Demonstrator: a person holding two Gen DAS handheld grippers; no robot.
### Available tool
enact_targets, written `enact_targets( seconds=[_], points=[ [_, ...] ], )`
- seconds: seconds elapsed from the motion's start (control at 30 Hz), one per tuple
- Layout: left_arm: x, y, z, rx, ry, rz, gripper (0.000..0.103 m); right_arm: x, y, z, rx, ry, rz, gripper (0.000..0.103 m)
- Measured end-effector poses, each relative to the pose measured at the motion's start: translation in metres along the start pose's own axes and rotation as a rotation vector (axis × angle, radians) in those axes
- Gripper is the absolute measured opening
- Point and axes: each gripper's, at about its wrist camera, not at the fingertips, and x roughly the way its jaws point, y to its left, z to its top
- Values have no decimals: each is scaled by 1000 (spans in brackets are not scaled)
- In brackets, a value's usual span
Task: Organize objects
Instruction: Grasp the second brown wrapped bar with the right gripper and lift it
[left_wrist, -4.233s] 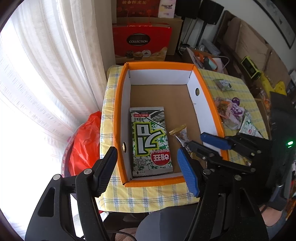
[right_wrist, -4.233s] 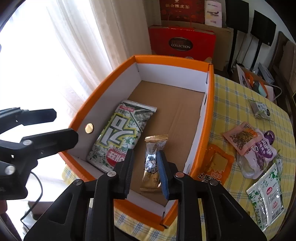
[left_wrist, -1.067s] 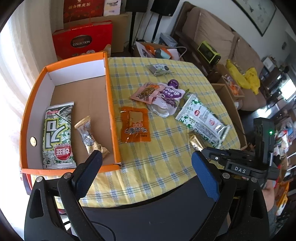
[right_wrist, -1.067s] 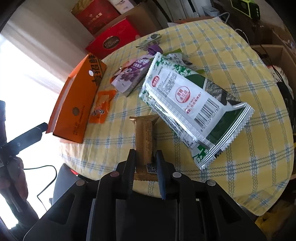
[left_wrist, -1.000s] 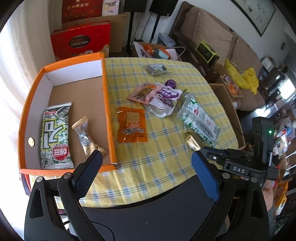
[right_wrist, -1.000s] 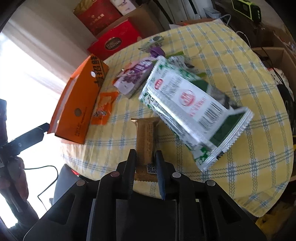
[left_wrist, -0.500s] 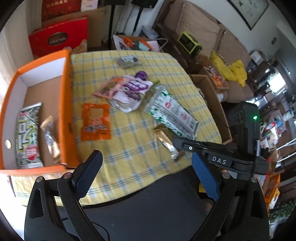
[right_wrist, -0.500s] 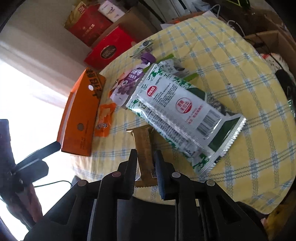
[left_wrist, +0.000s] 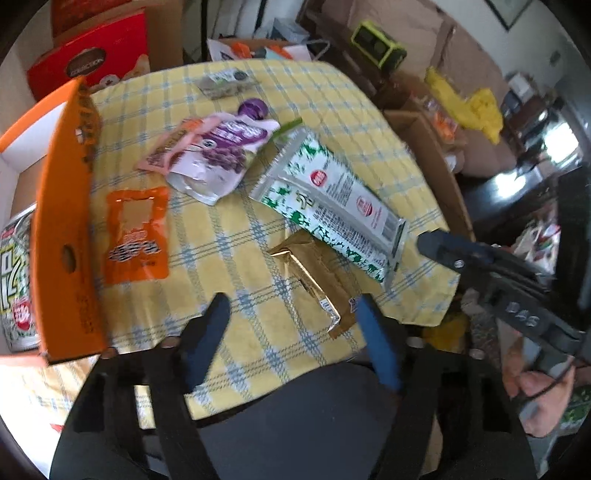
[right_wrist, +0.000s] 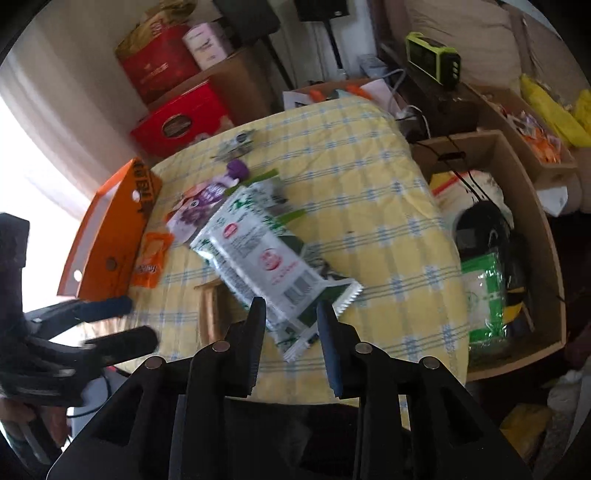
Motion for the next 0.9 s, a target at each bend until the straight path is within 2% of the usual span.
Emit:
enact_targets(
  seconds=[0.2,0.27,0.33,0.5,0.77,0.8,0.83,0.9],
  points=[
    [13,-11,7,-23,21,-41,54,3,-5,-4,8,10,8,30],
    [16,-16,10,-14,24,-38,48,4,-6,-6,12,13,10,30],
    [20,-20,12,-4,30,-23,37,6,-6,-7,14,17,10,30],
    [28,-20,14,10,38,-1,22,7,-3,-9,5,21,10,30],
    [18,5,5,-23,9,-22,21,13,12,-13,-34,35,31,30],
    [18,9,4,-26,10,-4,21,14,15,-13,-38,38,36,30],
    [19,13,3,-18,16,49,20,16,18,-14,-45,41,45,30],
    [23,20,-1,-12,31,80,20,19,25,-16,-54,47,57,30]
  ],
)
